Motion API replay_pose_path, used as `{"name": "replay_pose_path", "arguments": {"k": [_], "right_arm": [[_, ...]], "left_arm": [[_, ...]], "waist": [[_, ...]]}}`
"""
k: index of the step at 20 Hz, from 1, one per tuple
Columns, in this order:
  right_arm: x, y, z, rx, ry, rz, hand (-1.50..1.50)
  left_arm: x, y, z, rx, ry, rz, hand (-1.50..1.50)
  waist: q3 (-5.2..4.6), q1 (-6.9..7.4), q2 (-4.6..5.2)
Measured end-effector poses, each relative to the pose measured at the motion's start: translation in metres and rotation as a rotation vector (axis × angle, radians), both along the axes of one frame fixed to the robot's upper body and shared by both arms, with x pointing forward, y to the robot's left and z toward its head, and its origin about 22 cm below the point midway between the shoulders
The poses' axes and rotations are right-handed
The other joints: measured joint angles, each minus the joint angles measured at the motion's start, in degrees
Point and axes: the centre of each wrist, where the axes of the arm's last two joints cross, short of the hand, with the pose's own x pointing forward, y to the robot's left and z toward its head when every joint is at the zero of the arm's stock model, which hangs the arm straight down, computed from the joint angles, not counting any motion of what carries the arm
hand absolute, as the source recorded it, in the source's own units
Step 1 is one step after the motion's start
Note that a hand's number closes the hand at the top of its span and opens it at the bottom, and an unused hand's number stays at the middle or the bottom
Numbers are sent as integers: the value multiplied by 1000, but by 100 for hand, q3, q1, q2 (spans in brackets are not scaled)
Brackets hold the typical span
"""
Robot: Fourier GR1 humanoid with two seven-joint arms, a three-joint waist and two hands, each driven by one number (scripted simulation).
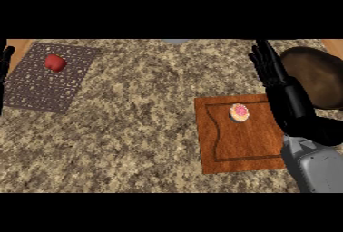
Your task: Pick the cupcake from the cutting board and place it in the pan
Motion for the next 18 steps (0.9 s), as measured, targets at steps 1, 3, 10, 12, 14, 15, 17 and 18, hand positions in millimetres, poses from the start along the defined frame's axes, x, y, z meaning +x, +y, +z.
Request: {"name": "replay_pose_path", "arguments": {"k": [1,3,10,12,14,15,17,18], "right_arm": [[3,-4,1,8,6,38,150],[10,-1,4,28,5,176,150],[35,-34,5,-56,47,512,-150],[43,-60,2,-63,69,577,-150],[49,-89,4,-90,65,631,-150],[53,-103,11,-116,54,643,-150],[58,-123,18,-163,46,630,-150],[61,-129,25,-199,42,621,-150]], "left_arm": [[-2,-2,-1,-3,3,-9,0],[-2,-16,-15,-33,26,-48,0],[-19,-79,-72,-177,161,-259,0],[-23,-91,-83,-200,182,-293,0],[-28,-100,-91,-213,197,-313,0],[-29,-103,-95,-221,204,-324,0],[-32,-113,-101,-228,213,-340,0],[-33,-116,-105,-230,215,-347,0]], "waist": [[-4,-4,4],[-9,22,50],[-15,138,200],[-11,145,213],[-7,160,201],[-5,179,203],[-2,196,201],[-2,213,200]]}}
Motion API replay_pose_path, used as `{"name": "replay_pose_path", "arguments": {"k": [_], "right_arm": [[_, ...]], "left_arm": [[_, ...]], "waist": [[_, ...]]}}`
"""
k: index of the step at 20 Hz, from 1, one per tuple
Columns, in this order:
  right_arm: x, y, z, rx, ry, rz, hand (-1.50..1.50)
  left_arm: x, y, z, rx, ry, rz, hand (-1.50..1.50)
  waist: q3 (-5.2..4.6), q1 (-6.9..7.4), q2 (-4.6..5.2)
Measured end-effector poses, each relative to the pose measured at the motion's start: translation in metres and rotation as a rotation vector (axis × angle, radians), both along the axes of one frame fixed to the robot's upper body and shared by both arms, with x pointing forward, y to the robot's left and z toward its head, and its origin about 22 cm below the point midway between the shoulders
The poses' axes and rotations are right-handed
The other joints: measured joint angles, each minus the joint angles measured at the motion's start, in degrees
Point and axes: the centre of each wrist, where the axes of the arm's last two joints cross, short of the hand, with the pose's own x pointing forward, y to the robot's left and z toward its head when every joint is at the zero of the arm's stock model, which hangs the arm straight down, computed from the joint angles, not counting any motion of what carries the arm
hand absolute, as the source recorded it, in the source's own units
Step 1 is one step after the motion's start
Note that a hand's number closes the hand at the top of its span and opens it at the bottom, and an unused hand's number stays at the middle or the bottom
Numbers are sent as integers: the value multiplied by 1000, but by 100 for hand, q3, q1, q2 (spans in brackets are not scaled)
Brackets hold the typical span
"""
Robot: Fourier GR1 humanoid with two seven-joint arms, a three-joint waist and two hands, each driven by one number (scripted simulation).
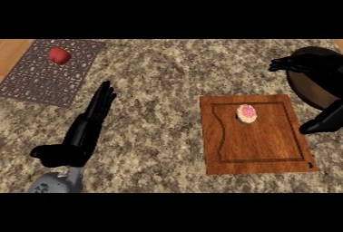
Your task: Pick the cupcake from the cutting board and place it in the pan
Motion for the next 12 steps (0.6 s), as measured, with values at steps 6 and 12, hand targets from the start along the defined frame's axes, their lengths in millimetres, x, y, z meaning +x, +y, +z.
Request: {"name": "replay_pose_path", "arguments": {"k": [6,12], "right_arm": [[15,0,31,-206,-86,2,-150],[23,31,41,-451,-175,70,-150]], "left_arm": [[-2,-16,-13,-8,3,-18,0],[-4,-18,-18,-7,7,-23,0]], "waist": [[-6,61,-25],[-13,81,-54]]}}
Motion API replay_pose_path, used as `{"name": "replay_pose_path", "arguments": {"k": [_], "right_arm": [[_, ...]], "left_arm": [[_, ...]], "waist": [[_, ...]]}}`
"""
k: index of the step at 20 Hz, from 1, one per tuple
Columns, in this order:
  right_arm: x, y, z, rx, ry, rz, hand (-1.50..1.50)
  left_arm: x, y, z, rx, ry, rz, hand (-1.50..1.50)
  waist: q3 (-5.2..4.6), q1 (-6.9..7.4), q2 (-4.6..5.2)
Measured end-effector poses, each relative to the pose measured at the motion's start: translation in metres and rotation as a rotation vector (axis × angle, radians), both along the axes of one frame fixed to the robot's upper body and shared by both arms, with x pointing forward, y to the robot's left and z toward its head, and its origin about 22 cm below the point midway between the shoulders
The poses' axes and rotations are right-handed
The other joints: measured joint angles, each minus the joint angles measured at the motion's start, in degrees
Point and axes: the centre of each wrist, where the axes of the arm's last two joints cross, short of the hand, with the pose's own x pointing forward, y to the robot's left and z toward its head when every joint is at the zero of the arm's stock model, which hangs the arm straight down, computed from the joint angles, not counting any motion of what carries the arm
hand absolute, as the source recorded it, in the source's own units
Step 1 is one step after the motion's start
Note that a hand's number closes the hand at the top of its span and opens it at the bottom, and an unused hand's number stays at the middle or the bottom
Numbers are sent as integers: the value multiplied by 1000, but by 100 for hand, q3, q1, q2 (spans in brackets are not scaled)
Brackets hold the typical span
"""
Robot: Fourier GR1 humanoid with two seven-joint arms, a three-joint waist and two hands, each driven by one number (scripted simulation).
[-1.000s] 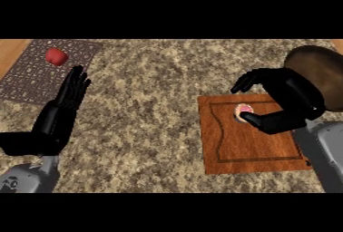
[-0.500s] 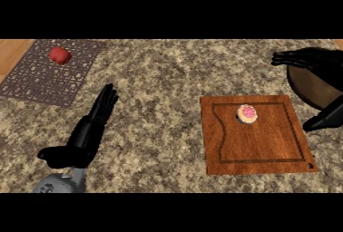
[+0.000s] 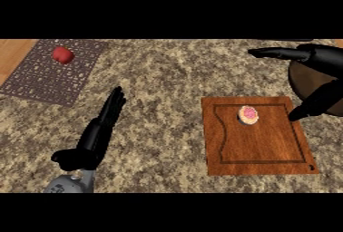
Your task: Pick the cupcake from the cutting board and place it in the pan
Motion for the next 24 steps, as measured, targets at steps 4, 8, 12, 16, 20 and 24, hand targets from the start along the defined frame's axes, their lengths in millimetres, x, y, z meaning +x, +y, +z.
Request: {"name": "replay_pose_path", "arguments": {"k": [4,8,12,16,20,24], "right_arm": [[-2,30,-12,-190,-71,82,-150],[-3,45,-33,-340,-148,169,-150],[-1,49,-63,-448,-206,235,-150],[9,48,-80,-497,-226,264,-150],[15,49,-91,-520,-226,275,-150],[24,51,-103,-530,-219,268,-150]], "left_arm": [[-3,1,-5,4,3,-1,0],[-3,3,-7,8,6,3,0],[-1,7,-9,3,11,15,0],[-6,8,-8,3,14,33,0],[-10,10,-10,7,14,51,0],[-7,6,-9,3,18,52,0]], "waist": [[-4,2,-13],[-6,-47,-26],[-9,-120,-44],[-13,-193,-76],[-15,-256,-97],[-15,-275,-98]]}}
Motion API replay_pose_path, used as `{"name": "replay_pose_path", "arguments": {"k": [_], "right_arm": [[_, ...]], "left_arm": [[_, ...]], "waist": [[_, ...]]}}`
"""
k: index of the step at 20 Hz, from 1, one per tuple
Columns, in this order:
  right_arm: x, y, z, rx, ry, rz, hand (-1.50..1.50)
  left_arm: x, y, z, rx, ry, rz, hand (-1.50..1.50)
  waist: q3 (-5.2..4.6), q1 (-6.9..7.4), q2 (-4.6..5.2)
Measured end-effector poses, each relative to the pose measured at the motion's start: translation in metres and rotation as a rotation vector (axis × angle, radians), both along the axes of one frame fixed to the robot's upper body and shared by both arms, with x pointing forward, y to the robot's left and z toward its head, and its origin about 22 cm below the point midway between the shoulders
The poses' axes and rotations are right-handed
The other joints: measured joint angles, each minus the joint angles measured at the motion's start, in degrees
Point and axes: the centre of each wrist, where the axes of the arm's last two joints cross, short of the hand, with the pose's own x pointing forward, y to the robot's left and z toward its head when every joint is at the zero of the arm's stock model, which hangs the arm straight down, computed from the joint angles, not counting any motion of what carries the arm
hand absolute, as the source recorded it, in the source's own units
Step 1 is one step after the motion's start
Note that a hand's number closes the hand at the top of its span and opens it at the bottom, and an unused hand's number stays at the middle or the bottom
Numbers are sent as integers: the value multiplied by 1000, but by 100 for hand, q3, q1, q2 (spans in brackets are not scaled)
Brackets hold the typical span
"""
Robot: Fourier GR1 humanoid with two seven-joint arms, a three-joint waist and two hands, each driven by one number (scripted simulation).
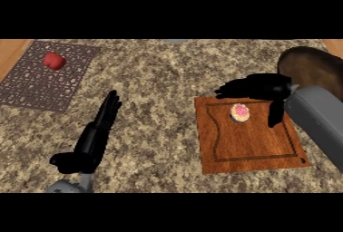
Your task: Pick the cupcake from the cutting board and place it in the pan
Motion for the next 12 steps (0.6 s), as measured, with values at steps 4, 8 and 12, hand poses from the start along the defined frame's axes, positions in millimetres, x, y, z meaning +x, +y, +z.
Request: {"name": "replay_pose_path", "arguments": {"k": [4,8,12], "right_arm": [[8,5,-2,16,11,-11,-150],[6,11,-20,28,33,-6,-150],[9,18,-27,14,41,-8,-150]], "left_arm": [[3,1,0,-5,6,4,0],[7,2,1,-2,1,11,0],[2,6,-1,0,0,9,0]], "waist": [[-2,-18,-6],[-2,-38,-9],[-3,-39,-14]]}}
